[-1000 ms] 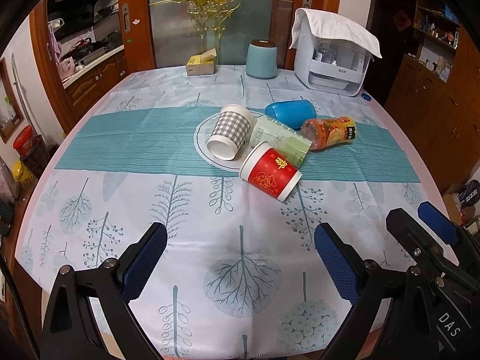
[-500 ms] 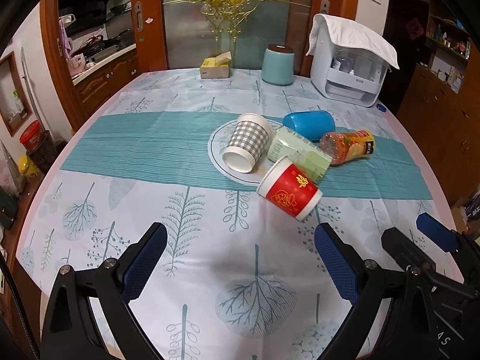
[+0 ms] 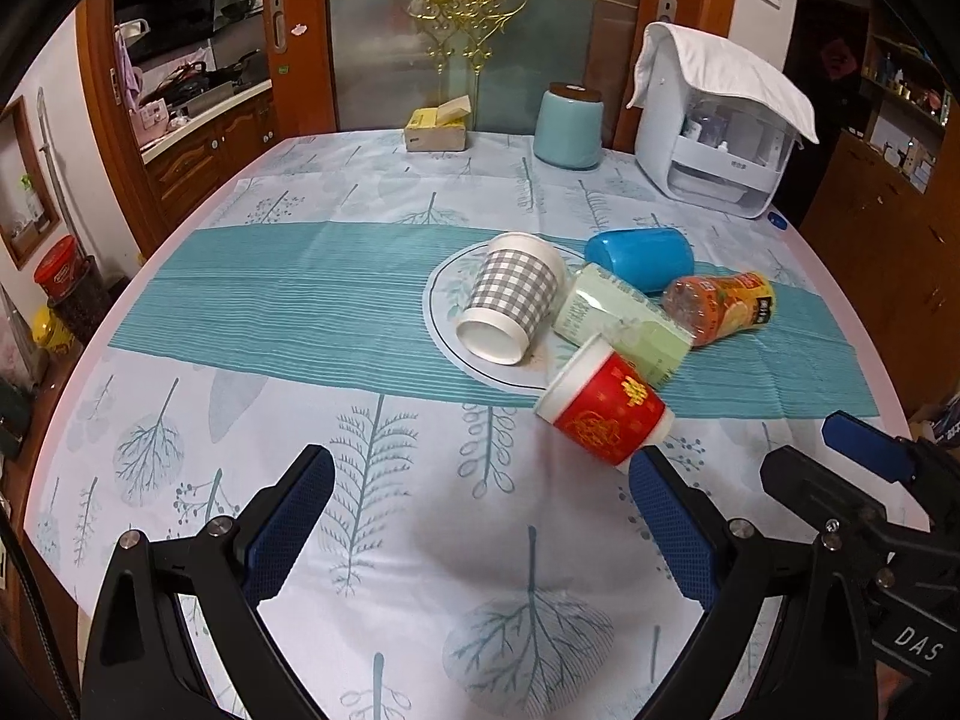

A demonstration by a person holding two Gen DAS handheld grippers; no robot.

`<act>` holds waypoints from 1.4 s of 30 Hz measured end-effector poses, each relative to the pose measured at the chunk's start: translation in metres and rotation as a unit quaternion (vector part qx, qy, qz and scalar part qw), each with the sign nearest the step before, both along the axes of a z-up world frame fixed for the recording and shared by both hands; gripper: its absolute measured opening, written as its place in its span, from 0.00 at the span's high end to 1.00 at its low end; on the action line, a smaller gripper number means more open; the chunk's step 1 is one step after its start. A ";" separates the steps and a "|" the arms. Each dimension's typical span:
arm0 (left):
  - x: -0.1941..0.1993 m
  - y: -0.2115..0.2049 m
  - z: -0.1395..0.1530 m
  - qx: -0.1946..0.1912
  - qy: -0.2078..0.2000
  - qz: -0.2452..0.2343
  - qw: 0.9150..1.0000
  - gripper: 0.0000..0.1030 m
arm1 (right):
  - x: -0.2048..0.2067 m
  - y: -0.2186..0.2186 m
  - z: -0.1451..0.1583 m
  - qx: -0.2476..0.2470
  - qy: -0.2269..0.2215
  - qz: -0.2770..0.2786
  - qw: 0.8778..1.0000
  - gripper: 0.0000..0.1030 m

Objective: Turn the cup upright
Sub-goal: 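Move the right gripper toward the red paper cup lying on its side, then close the right gripper around the red paper cup's body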

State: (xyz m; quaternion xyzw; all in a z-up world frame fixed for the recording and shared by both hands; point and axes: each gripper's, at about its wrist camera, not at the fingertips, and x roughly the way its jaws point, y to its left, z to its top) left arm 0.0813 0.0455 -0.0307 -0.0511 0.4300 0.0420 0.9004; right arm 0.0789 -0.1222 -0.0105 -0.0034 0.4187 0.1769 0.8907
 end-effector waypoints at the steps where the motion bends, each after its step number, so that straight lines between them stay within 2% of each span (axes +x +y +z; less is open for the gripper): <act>1: 0.004 0.002 -0.002 0.001 0.001 0.002 1.000 0.05 | 0.003 0.002 -0.001 -0.004 0.002 0.003 1.000 0.35; 4: 0.016 0.009 -0.010 0.005 0.009 0.010 1.000 0.05 | 0.016 0.009 -0.006 -0.021 0.006 0.016 1.000 0.35; 8: 0.030 0.022 -0.022 0.003 0.023 0.024 0.999 0.05 | 0.036 0.016 -0.020 -0.033 0.034 0.034 0.998 0.35; 15: 0.050 0.040 -0.045 -0.004 0.051 0.039 0.998 0.05 | 0.071 0.033 -0.051 -0.081 0.071 0.069 0.992 0.35; 28: 0.065 0.052 -0.071 -0.011 0.080 0.048 0.996 0.05 | 0.098 0.066 -0.082 -0.132 0.101 0.144 0.976 0.35; 30: 0.065 0.052 -0.073 -0.011 0.083 0.048 0.995 0.05 | 0.099 0.068 -0.086 -0.132 0.106 0.151 0.974 0.41; 34: 0.066 0.051 -0.075 -0.011 0.087 0.047 0.995 0.05 | 0.100 0.066 -0.086 -0.120 0.105 0.152 0.975 0.42; 42: 0.059 0.048 -0.071 -0.015 0.085 0.038 0.996 0.05 | 0.094 0.044 -0.074 -0.047 0.130 0.101 0.985 0.43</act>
